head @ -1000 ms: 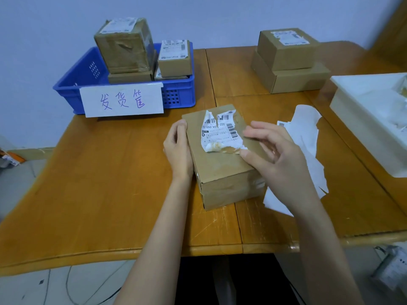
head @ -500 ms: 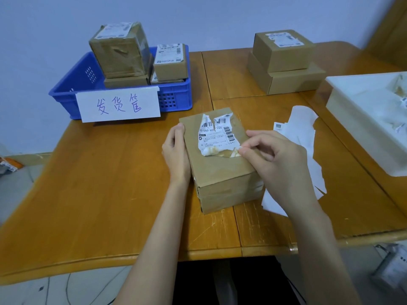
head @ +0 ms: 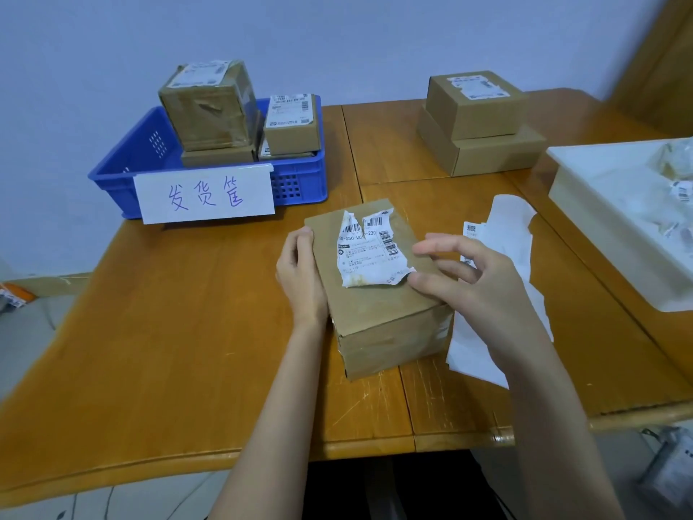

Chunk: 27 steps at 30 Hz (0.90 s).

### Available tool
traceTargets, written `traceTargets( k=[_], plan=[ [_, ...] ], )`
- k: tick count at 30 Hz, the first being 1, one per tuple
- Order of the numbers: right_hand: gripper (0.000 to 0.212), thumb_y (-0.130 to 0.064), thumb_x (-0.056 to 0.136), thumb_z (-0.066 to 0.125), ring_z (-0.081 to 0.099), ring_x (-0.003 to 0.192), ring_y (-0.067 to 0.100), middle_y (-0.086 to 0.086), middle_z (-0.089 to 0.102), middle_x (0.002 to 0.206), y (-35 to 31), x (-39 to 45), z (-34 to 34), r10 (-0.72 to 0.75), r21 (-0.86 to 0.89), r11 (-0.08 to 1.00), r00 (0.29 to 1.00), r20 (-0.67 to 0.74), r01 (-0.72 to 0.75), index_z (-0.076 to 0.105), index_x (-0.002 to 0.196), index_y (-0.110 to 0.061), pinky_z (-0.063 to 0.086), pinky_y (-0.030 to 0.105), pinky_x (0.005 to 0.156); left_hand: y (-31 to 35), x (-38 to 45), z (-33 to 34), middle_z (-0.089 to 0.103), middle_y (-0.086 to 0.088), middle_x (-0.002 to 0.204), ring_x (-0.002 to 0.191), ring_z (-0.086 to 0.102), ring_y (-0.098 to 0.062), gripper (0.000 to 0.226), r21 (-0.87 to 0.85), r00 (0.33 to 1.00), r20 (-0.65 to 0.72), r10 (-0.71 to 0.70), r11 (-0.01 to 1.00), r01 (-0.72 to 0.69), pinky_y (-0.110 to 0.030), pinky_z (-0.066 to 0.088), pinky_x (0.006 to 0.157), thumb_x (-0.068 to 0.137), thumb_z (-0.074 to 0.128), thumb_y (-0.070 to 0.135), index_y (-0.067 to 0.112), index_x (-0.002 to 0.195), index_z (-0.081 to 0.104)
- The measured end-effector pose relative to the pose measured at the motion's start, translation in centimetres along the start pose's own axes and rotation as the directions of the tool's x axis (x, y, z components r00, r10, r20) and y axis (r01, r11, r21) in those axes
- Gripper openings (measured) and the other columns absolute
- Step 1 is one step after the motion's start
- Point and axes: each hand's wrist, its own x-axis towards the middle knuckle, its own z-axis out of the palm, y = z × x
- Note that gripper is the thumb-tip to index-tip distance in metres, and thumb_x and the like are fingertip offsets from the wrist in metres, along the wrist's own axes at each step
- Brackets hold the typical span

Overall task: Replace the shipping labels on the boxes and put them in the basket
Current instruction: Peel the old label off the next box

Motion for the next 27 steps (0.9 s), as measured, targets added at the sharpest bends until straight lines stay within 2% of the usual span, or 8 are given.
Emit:
traceTargets(
  k=[3,6,9,11,13,17,23,27],
  plan=[
    [0.028,-0.042,0.067,0.072,0.058,0.106,-0.001,-0.016,0.067,0.112,-0.5,0.1,-0.1,0.077,0.062,0.995,0.996,0.043,-0.08,0.076,0.092,-0.031,0.045,0.023,0.087,-0.2,-0.1,0.0,0.049,0.016,0.065,0.066,0.04,-0.005,0.031,0.011,0.999,-0.041,0.015,1.0,-0.015,-0.024,0.033,0.063,0.101,0.047,0.022,0.023,0.071,0.052],
    [0.007,-0.038,0.083,0.069,0.058,0.097,0.004,-0.01,0.067,0.102,-0.8,0.6,0.9,-0.028,-0.219,0.976,0.986,-0.166,-0.009,0.072,0.079,-0.033,0.044,0.022,0.08,-0.6,0.1,-0.1,0.05,0.016,0.066,0.067,0.041,-0.005,0.025,0.025,0.994,-0.101,0.044,0.999,-0.041,-0.026,0.033,0.064,0.098,0.046,0.026,0.022,0.074,0.052],
    [0.038,-0.047,0.096,0.049,0.049,0.094,0.013,-0.007,0.064,0.097,-1.0,1.1,2.4,-0.201,-0.574,0.818,0.947,-0.251,0.021,0.073,0.078,-0.023,0.024,0.031,0.079,-0.9,0.0,-0.1,0.052,0.015,0.069,0.066,0.043,-0.001,0.023,0.036,0.984,-0.154,0.089,0.996,-0.084,-0.02,0.035,0.063,0.099,0.046,0.025,0.015,0.08,0.054],
    [0.053,-0.051,0.099,0.039,0.048,0.094,0.017,-0.002,0.064,0.091,-1.7,1.5,2.9,-0.216,-0.653,0.757,0.937,-0.276,-0.018,0.073,0.078,-0.016,0.013,0.029,0.074,-0.8,-0.1,-0.1,0.053,0.015,0.07,0.066,0.044,0.001,0.022,0.044,0.98,-0.17,0.108,0.994,-0.101,-0.018,0.035,0.064,0.098,0.047,0.026,0.012,0.083,0.055],
    [0.047,-0.051,0.097,0.045,0.05,0.097,0.02,-0.003,0.064,0.092,-2.3,2.1,3.1,-0.212,-0.688,0.724,0.938,-0.273,-0.037,0.072,0.078,-0.017,0.015,0.03,0.076,-0.9,-0.1,-0.2,0.053,0.014,0.071,0.067,0.045,0.0,0.024,0.048,0.975,-0.186,0.124,0.992,-0.117,-0.019,0.036,0.065,0.094,0.046,0.032,0.012,0.084,0.055],
    [0.009,-0.03,0.088,0.064,0.054,0.101,0.019,-0.007,0.064,0.104,-2.4,2.6,3.8,-0.214,-0.735,0.676,0.941,-0.262,-0.05,0.073,0.088,-0.03,0.023,0.03,0.079,-1.0,-0.1,-0.1,0.054,0.012,0.073,0.068,0.045,-0.002,0.024,0.042,0.969,-0.198,0.146,0.989,-0.141,-0.02,0.037,0.066,0.092,0.046,0.034,0.014,0.082,0.054],
    [0.015,-0.016,0.088,0.064,0.052,0.101,0.019,-0.005,0.063,0.104,-2.6,3.1,4.3,-0.216,-0.762,0.643,0.939,-0.27,-0.071,0.073,0.082,-0.026,0.027,0.03,0.079,-1.1,0.0,-0.2,0.054,0.01,0.074,0.07,0.046,-0.005,0.023,0.05,0.971,-0.191,0.141,0.99,-0.134,-0.023,0.038,0.067,0.092,0.046,0.037,0.019,0.08,0.053],
    [0.017,-0.014,0.094,0.052,0.046,0.108,0.025,0.004,0.057,0.113,-3.1,3.5,4.4,-0.177,-0.792,0.605,0.956,-0.235,-0.083,0.066,0.084,-0.013,0.036,0.035,0.087,-1.0,0.0,-0.2,0.055,0.009,0.076,0.072,0.047,-0.007,0.024,0.066,0.969,-0.19,0.157,0.987,-0.147,-0.026,0.039,0.068,0.089,0.044,0.046,0.025,0.079,0.052]
  ],
)
